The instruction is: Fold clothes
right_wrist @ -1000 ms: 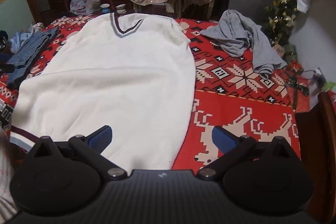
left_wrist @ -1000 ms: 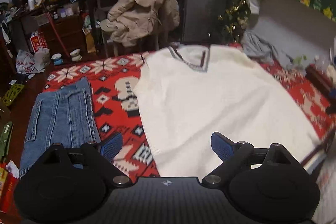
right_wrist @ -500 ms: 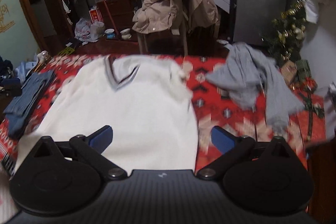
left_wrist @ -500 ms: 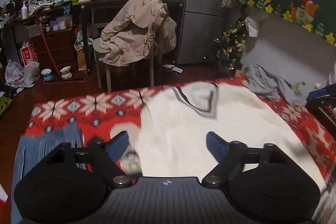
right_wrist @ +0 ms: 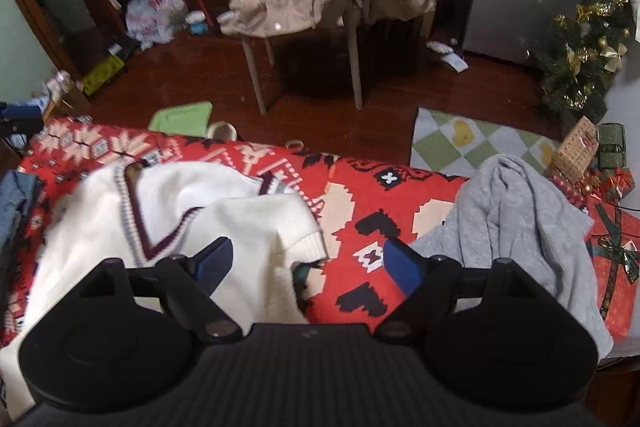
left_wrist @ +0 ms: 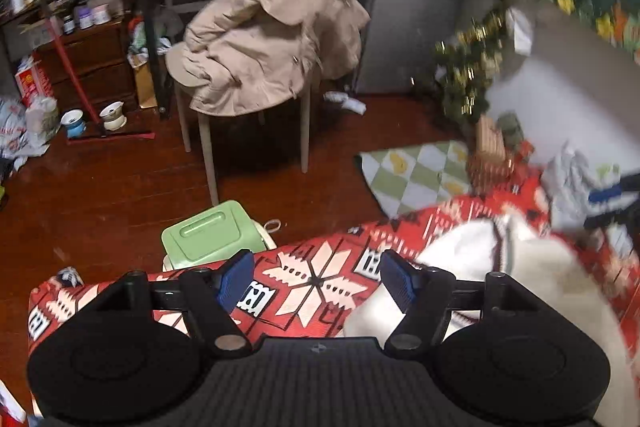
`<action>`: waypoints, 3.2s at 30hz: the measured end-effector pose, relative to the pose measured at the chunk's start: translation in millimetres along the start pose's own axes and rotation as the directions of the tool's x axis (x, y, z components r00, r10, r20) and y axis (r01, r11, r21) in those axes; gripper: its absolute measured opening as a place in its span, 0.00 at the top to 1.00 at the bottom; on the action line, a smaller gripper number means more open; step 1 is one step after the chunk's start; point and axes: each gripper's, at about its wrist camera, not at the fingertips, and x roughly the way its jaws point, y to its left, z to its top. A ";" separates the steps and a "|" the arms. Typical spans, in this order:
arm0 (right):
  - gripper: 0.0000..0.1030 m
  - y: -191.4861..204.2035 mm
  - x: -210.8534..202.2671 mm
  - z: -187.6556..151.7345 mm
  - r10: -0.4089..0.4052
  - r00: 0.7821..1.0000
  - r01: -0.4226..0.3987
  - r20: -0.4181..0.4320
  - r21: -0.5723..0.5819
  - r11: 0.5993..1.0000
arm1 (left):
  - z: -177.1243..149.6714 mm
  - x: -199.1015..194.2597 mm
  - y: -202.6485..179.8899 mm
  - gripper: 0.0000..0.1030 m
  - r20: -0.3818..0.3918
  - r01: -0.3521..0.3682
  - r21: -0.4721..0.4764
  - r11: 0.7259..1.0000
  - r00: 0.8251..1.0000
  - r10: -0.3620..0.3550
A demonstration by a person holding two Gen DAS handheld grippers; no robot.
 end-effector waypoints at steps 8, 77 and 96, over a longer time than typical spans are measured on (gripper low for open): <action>0.53 -12.6 31.1 16.7 -0.041 0.997 0.047 -0.063 0.101 0.994 | -1.8 42.9 6.3 0.45 -0.120 0.053 -0.068 0.996 0.991 -0.061; 0.85 176.1 131.9 16.5 0.292 0.933 -0.253 -0.208 0.195 0.948 | -62.4 55.7 -56.0 0.58 -0.263 0.364 -0.487 0.794 0.805 -0.531; 0.90 124.1 113.1 -35.9 0.345 0.927 -0.277 -0.145 0.356 0.892 | -50.9 88.9 -35.4 0.66 -0.207 0.346 -0.592 0.728 0.808 -0.552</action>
